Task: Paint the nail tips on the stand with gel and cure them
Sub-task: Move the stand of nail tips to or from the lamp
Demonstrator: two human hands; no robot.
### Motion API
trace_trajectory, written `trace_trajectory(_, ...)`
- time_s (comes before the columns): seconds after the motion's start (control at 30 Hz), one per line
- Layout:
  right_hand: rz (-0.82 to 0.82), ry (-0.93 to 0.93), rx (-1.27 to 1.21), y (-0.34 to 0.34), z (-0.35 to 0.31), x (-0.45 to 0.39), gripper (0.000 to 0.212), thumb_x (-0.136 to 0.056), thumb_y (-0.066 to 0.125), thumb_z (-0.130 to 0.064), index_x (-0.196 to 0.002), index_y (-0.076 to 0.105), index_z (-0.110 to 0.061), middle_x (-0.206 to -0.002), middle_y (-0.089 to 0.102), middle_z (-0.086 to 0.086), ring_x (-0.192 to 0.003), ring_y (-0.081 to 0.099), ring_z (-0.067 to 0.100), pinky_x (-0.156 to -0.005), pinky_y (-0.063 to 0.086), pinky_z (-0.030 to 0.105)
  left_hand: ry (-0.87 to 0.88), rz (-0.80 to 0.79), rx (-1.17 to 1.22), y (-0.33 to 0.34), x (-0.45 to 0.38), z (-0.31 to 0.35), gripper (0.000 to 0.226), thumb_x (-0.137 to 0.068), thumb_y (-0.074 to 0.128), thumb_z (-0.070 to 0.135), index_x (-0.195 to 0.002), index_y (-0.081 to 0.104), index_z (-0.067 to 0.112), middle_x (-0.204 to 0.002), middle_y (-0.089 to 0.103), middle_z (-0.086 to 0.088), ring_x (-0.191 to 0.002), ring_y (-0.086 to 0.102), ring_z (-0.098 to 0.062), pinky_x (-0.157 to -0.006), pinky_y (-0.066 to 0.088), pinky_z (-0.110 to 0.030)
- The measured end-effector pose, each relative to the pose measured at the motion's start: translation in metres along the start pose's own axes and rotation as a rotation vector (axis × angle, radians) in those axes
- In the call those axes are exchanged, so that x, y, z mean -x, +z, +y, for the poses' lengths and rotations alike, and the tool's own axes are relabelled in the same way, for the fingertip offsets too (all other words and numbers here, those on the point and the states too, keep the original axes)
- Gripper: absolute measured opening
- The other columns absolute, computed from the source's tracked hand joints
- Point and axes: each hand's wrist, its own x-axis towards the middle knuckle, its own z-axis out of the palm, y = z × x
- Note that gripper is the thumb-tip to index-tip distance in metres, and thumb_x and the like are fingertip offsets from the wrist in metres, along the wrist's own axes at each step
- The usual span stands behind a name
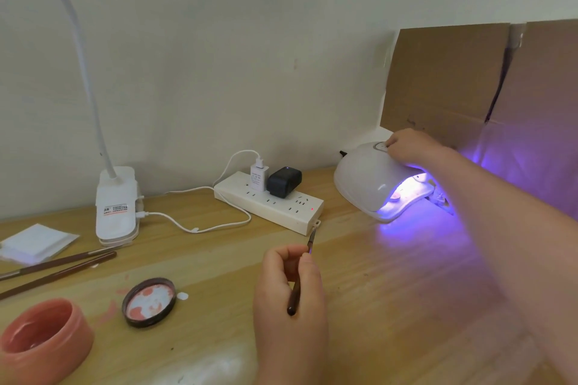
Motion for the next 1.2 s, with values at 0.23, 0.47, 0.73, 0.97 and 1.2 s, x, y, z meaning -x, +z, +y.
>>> trace_trajectory(0.23,0.023,0.001,-0.069,0.012,0.014,0.023,0.036,-0.086,0.046,-0.018,-0.121,0.051,-0.010,-0.115,0.059,0.013,-0.104,0.055,0.032,-0.084,0.047,0.036,0.018,-0.037,-0.010,-0.001,-0.002,0.001,0.012,-0.080,0.048,0.043,-0.087,0.058,0.043,-0.080,0.065,0.012,-0.062,0.052,-0.012,-0.059,0.043,-0.028)
trace_trajectory(0.47,0.195,-0.192,-0.311,0.021,-0.033,0.138,0.015,-0.084,0.056,-0.022,-0.096,0.064,-0.021,-0.088,0.065,-0.005,-0.088,0.060,0.023,-0.069,0.046,0.031,0.065,-0.031,-0.091,-0.006,-0.003,0.008,0.002,-0.094,0.054,0.026,-0.092,0.053,0.025,-0.081,0.059,0.002,-0.071,0.053,-0.017,-0.068,0.049,-0.039)
trace_trajectory(0.73,-0.078,-0.620,-0.798,0.006,-0.130,0.299,0.033,-0.090,0.051,-0.018,-0.106,0.068,-0.041,-0.071,0.070,-0.009,-0.057,0.063,0.007,-0.053,0.047,0.020,0.297,-0.163,-0.151,-0.099,0.000,0.067,0.024,-0.096,0.059,0.013,-0.081,0.044,0.026,-0.060,0.047,0.014,-0.055,0.042,-0.005,-0.053,0.036,-0.017)
trace_trajectory(0.97,-0.472,-0.765,-1.054,0.025,-0.239,0.381,0.047,-0.071,0.038,-0.014,-0.095,0.075,-0.031,-0.082,0.072,-0.004,-0.070,0.064,0.017,-0.054,0.050,0.027,0.488,-0.119,-0.434,-0.236,0.027,0.101,0.009,-0.085,0.066,0.016,-0.091,0.060,0.020,-0.075,0.060,0.000,-0.071,0.057,-0.016,-0.067,0.052,-0.035)
trace_trajectory(1.2,-0.376,-0.686,-1.208,0.073,-0.329,0.434,0.053,-0.088,0.043,-0.002,-0.117,0.065,-0.041,-0.097,0.068,-0.005,-0.075,0.067,0.019,-0.057,0.052,0.032,0.667,0.049,-0.843,-0.400,0.041,0.125,0.014,-0.091,0.064,0.023,-0.100,0.066,0.034,-0.091,0.068,0.020,-0.081,0.064,0.001,-0.074,0.050,-0.015)
